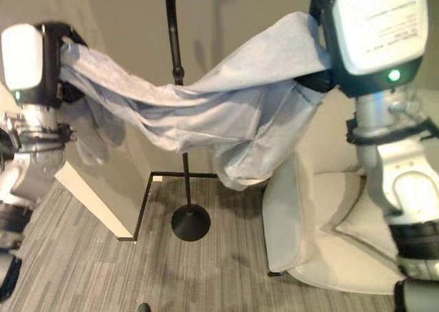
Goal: Hang the clothes on the sofa on the clothes rack.
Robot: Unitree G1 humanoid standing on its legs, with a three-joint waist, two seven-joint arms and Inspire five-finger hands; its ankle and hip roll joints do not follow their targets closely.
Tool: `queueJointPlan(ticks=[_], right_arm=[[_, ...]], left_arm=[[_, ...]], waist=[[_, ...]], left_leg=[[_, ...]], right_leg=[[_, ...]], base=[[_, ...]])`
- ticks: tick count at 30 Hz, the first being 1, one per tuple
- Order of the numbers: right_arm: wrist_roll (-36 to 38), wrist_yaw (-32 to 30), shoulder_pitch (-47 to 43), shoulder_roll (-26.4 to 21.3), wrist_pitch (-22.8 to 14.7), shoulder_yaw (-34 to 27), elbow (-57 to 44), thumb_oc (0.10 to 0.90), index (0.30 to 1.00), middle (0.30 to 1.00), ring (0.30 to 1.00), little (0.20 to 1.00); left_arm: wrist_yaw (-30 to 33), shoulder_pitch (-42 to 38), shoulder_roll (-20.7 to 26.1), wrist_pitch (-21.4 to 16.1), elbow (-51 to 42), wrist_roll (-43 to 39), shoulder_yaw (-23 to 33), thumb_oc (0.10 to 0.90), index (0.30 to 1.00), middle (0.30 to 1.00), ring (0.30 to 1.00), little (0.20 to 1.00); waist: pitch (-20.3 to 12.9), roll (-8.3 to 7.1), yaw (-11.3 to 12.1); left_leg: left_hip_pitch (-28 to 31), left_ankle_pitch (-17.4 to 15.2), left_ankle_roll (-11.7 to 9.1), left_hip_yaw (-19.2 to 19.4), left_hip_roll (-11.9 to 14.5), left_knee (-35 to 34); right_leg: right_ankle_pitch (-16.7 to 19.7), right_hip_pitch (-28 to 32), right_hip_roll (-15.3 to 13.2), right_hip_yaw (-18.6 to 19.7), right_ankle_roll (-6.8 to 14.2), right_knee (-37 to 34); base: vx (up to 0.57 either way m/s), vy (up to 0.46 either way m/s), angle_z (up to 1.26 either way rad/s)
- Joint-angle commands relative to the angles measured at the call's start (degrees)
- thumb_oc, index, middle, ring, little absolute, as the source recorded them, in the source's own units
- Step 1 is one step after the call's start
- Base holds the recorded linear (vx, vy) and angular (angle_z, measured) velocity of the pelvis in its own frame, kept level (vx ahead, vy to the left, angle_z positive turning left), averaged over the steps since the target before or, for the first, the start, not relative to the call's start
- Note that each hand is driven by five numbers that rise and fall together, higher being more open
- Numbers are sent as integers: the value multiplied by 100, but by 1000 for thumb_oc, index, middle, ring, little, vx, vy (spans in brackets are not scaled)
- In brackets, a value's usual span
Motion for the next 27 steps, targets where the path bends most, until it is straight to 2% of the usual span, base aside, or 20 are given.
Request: queueJointPlan(ticks=[1, 3, 5, 6, 7, 10, 14, 16, 17, 18, 20, 22, 23, 25, 26, 27], right_arm=[[483, -50, -1238, -226, 403, 191, 24, 400, 300, 300, 300, 300], [627, -4, -2093, -284, 551, 892, 669, 400, 300, 300, 300, 300], [716, -28, -2469, -285, 596, 1190, 937, 400, 300, 300, 300, 300], [910, -37, -3037, -241, 663, 1664, 1419, 400, 300, 300, 300, 300], [948, -71, -3238, -222, 652, 1829, 1522, 400, 300, 300, 300, 300], [1397, -149, -4289, -169, 709, 2714, 2475, 400, 300, 300, 300, 300], [1783, -222, -5094, -141, 710, 3385, 3105, 400, 300, 300, 300, 300], [1997, -265, -5443, -169, 650, 3712, 3459, 400, 300, 300, 300, 300], [2161, -257, -5691, -212, 600, 3969, 3690, 400, 300, 300, 300, 300], [2403, -203, -6078, -170, 478, 4525, 4288, 400, 300, 300, 300, 300], [2546, -23, -6515, 31, 337, 5127, 4804, 400, 300, 300, 300, 300], [2630, 215, -6599, 368, 141, 5514, 5501, 400, 300, 300, 300, 300], [2639, 308, -6554, 456, 90, 5561, 5669, 400, 300, 300, 300, 300], [2199, 645, -6098, 902, -22, 5707, 6077, 400, 300, 300, 300, 300], [2087, 745, -5860, 1130, -74, 5589, 6185, 400, 300, 300, 300, 300], [1977, 822, -5653, 1473, -106, 5477, 6353, 400, 300, 300, 300, 300]], left_arm=[[415, -1396, 98, 214, 318, 128, -207, 400, 300, 300, 300, 300], [409, -2068, 32, 383, 991, -56, -640, 400, 300, 300, 300, 300], [440, -2330, 31, 424, 1274, -128, -807, 400, 300, 300, 300, 300], [450, -2745, 38, 533, 1771, -273, -1128, 400, 300, 300, 300, 300], [473, -2820, 42, 514, 1845, -300, -1144, 400, 300, 300, 300, 300], [496, -3537, 117, 623, 2738, -630, -1689, 400, 300, 300, 300, 300], [524, -3914, 351, 634, 3342, -870, -2020, 400, 300, 300, 300, 300], [523, -4082, 537, 598, 3607, -946, -2220, 400, 300, 300, 300, 300], [493, -4239, 779, 576, 3851, -1048, -2413, 400, 300, 300, 300, 300], [411, -4476, 1105, 520, 4297, -1271, -2753, 400, 300, 300, 300, 300], [218, -4649, 1396, 435, 4810, -1451, -3098, 400, 300, 300, 300, 300], [-55, -4573, 1386, 326, 5321, -1533, -3326, 400, 300, 300, 300, 300], [-122, -4474, 1389, 295, 5443, -1571, -3277, 400, 300, 300, 300, 300], [-356, -3863, 1024, 278, 5601, -1503, -2937, 400, 300, 300, 300, 300], [-404, -3653, 692, 260, 5665, -1446, -2779, 400, 300, 300, 300, 300], [-486, -3525, 391, 212, 5735, -1431, -2674, 400, 300, 300, 300, 300]], waist=[[-526, -111, 166], [-529, -124, 151], [-505, -136, 138], [-507, -139, 121], [-477, -127, 107], [-472, -123, 58], [-453, -94, 19], [-445, -87, 16], [-455, -84, 19], [-488, -91, 46], [-484, -40, 53], [-444, -5, 73], [-430, 13, 63], [-288, 20, 112], [-181, -4, 131], [-114, -16, 134]], left_leg=[[653, -1108, -72, 249, 129, 14], [701, -1148, -71, 217, 112, 14], [692, -1114, -65, 217, 100, 14], [726, -1149, -74, 203, 98, 14], [694, -1104, -66, 204, 87, 14], [745, -1130, -96, 212, 103, 14], [802, -1111, -127, 235, 132, 14], [786, -1042, -152, 249, 157, 14], [819, -1017, -193, 253, 209, 14], [834, -850, -275, 259, 295, 14], [773, -704, -358, 279, 390, 14], [594, -563, -411, 245, 437, 14], [566, -603, -422, 237, 449, 14], [357, -465, -471, 163, 488, 14], [239, -334, -494, 124, 528, 14], [108, -358, -518, 141, 573, 14]], right_leg=[[-74, -207, -120, 55, 133, 45], [-108, -180, -125, 74, 150, 69], [-85, -190, -127, 81, 139, 66], [-118, -178, -113, 89, 145, 84], [-82, -206, -122, 90, 134, 76], [-114, -188, -93, 105, 143, 103], [-136, -190, -55, 134, 132, 107], [-125, -233, -28, 148, 108, 133], [-162, -221, 20, 164, 97, 141], [-185, -206, 120, 173, 64, 104], [-222, -242, 202, 148, 53, 59], [-195, -349, 236, 95, 46, 31], [-219, -360, 237, 83, 50, 31], [-178, -523, 250, 30, 40, 31], [-154, -623, 262, 30, 30, 31], [-169, -736, 283, 19, 31, 31]], base=[[0, 0, 0], [74, 52, 0], [40, 36, 1], [0, 0, 0], [32, 29, 0], [49, 13, -1], [58, 4, -2], [47, -21, -5], [84, -65, -6], [101, -72, -10], [30, -67, -8], [-37, -26, -4], [-70, 14, 9], [-109, -8, 16], [-155, -42, 11], [-209, -42, 8]])
